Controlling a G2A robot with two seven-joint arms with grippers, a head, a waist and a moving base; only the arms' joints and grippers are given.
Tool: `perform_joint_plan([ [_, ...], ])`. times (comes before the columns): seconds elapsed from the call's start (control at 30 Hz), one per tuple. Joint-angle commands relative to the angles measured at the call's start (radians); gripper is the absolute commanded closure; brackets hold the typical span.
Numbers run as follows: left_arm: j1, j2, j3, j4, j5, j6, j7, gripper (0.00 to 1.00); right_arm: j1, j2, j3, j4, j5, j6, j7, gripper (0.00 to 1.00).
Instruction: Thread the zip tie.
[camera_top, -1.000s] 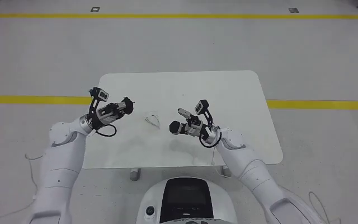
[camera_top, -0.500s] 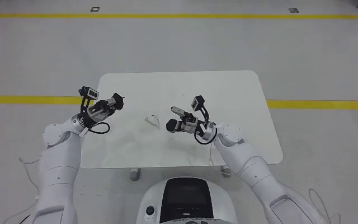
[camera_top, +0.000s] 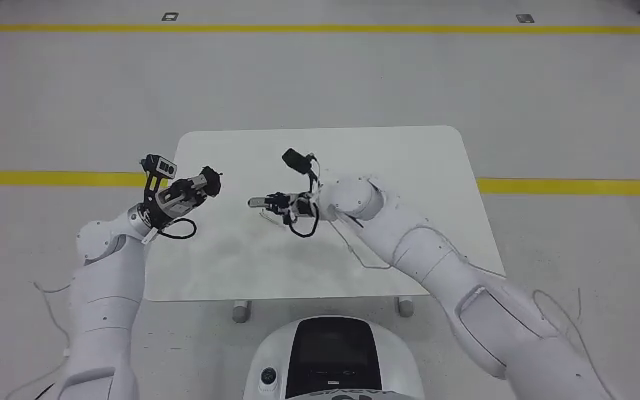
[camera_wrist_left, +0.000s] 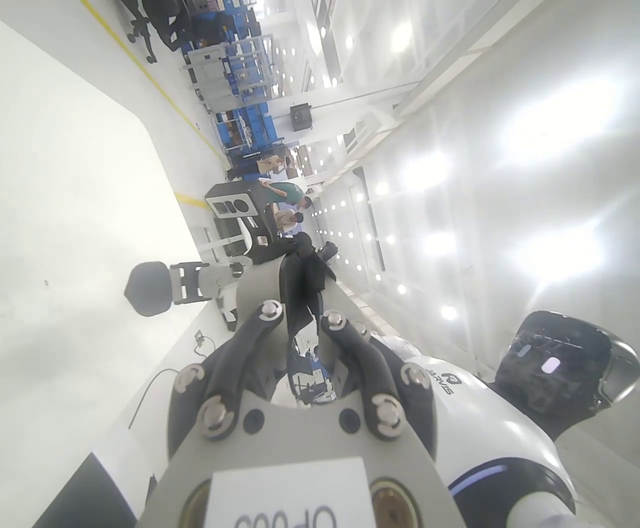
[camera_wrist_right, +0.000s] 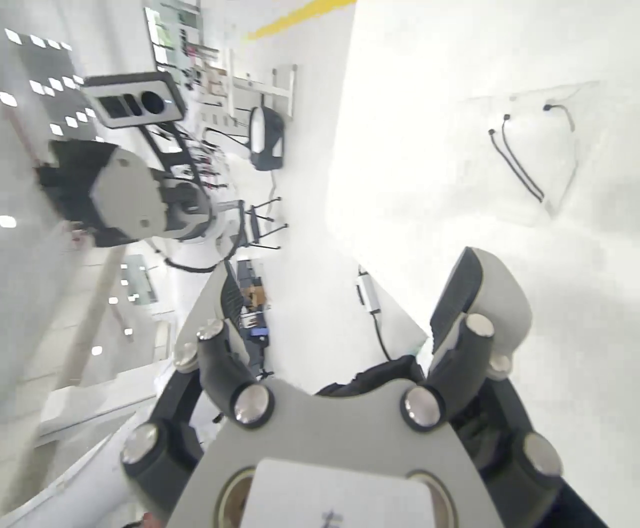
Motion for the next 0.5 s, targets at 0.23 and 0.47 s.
perform_joint_plan([
  [0.23, 0.0, 0.0, 0.0, 0.0, 0.0, 0.0, 0.0, 1.0, 0.045, -0.048, -0.053, 0.085, 0.012, -0.046, 0.021, 0.0],
  [0.47, 0.0, 0.0, 0.0, 0.0, 0.0, 0.0, 0.0, 1.0, 0.045, -0.048, -0.053, 0.085, 0.012, -0.046, 0.021, 0.0],
])
